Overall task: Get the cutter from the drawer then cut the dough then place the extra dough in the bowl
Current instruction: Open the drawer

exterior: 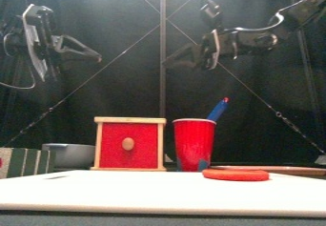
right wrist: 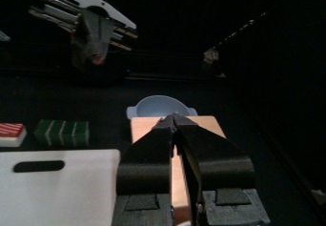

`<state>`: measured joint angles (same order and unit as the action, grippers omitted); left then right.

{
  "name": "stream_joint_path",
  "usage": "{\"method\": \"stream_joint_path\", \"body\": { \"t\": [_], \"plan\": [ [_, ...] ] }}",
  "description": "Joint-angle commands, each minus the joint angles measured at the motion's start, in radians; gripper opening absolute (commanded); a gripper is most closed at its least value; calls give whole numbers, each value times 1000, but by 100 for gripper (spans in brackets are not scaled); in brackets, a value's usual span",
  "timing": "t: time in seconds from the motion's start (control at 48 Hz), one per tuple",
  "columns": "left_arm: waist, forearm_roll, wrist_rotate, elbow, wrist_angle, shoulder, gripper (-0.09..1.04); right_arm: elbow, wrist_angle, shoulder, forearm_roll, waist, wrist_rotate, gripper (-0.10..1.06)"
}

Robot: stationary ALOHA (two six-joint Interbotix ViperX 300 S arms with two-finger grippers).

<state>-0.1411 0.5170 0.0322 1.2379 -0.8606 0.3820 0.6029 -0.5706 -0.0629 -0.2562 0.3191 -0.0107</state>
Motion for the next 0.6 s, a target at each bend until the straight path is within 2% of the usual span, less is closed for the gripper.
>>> {"method": "stream_joint_path", "body": {
  "t": [0.021,0.312,0.604],
  "plan": [
    [-8,60,3,-54,-20,-86,10,-118,-8,-97,-12,23,2,0],
    [-35,170,23,-138,-18,-249,12,-264,28,-267,-26,31,2,0],
    [-43,239,80,-173,-21,-296,12,-278,97,-307,-28,25,0,0]
  ]
}}
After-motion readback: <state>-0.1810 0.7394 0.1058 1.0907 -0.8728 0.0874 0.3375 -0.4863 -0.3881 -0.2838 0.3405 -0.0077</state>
